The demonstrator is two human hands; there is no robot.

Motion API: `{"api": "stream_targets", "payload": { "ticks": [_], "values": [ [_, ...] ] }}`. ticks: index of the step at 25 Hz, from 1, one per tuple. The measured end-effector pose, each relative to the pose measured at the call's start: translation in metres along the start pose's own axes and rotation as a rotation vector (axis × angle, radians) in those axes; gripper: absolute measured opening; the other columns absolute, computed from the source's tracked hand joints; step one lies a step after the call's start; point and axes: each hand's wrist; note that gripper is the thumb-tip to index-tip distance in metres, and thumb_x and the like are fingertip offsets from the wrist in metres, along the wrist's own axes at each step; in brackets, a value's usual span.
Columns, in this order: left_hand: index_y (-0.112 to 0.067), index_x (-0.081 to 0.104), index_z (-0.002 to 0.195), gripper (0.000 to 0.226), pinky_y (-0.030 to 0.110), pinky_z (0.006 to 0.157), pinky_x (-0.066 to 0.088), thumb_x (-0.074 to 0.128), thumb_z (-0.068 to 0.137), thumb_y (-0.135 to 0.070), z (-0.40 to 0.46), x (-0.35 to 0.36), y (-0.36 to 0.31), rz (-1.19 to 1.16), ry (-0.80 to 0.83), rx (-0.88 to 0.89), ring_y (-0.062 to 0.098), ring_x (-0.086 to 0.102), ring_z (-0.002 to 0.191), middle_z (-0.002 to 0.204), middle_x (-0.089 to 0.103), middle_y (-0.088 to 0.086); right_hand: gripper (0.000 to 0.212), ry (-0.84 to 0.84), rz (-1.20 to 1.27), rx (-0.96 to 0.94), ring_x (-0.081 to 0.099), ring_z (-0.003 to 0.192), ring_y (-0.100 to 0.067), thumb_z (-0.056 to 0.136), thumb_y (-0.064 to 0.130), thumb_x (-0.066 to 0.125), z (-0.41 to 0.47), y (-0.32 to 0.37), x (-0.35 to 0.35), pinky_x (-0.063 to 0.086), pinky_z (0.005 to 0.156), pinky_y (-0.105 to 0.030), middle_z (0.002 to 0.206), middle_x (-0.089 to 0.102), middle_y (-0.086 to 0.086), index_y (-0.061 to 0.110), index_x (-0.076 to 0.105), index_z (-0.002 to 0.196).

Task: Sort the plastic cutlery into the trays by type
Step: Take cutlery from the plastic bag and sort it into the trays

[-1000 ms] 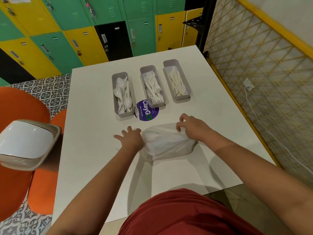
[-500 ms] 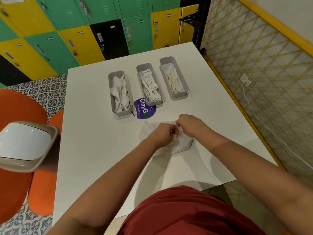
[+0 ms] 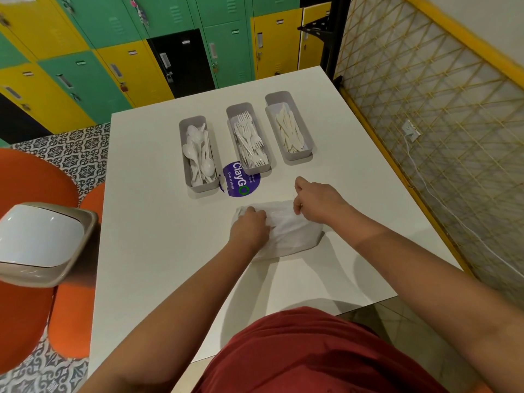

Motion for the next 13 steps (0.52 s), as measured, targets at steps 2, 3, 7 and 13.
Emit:
{"api": "stream_targets", "payload": {
  "ticks": [2,3,7,13],
  "values": [
    [-0.017,0.046,0.134,0.052,0.038,0.097,0.044,0.056,0.088,-0.039,-0.003,0.003,0.004,0.029,0.009,-0.018,0.029,0.049,0.122,0.144,0.036,0.010,0.031,0.032,-0.117,-0.060,0.053,0.093,-0.023,0.085,0.024,0.060,-0.001,-0.002,0.002,0.038,0.068,-0.030,0.120,0.040,-0.002,0.030,0.063,0.115],
    [-0.020,0.040,0.138,0.061,0.039,0.099,0.043,0.061,0.085,-0.041,-0.005,0.004,0.005,0.032,0.015,-0.026,0.030,0.045,0.127,0.151,0.026,0.010,0.040,0.054,-0.160,-0.076,0.052,0.098,-0.023,0.083,0.034,0.062,0.000,-0.002,0.004,0.038,0.070,-0.029,0.123,0.038,-0.002,0.035,0.057,0.123],
    [-0.028,0.010,0.149,0.101,0.047,0.107,0.035,0.076,0.073,-0.039,-0.010,-0.001,0.003,-0.002,0.040,-0.115,0.038,0.017,0.142,0.157,-0.013,0.009,0.060,0.098,-0.217,-0.055,0.043,0.114,-0.023,0.075,0.061,0.060,-0.001,-0.001,0.015,0.040,0.080,-0.031,0.132,0.034,-0.002,0.040,0.047,0.130],
    [-0.021,0.020,0.147,0.087,0.056,0.104,0.033,0.071,0.078,-0.033,-0.008,-0.002,-0.001,0.107,-0.139,-0.029,0.046,0.012,0.141,0.157,0.001,0.016,0.016,-0.352,-0.204,-0.282,0.060,0.098,-0.027,0.075,0.029,0.068,-0.009,0.021,0.018,0.048,0.079,-0.035,0.113,0.064,-0.007,0.015,0.075,0.079]
  ]
}}
Point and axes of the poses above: each hand's wrist, its own z-axis towards the middle knuckle, its own x-axis out of the palm, y = z × x
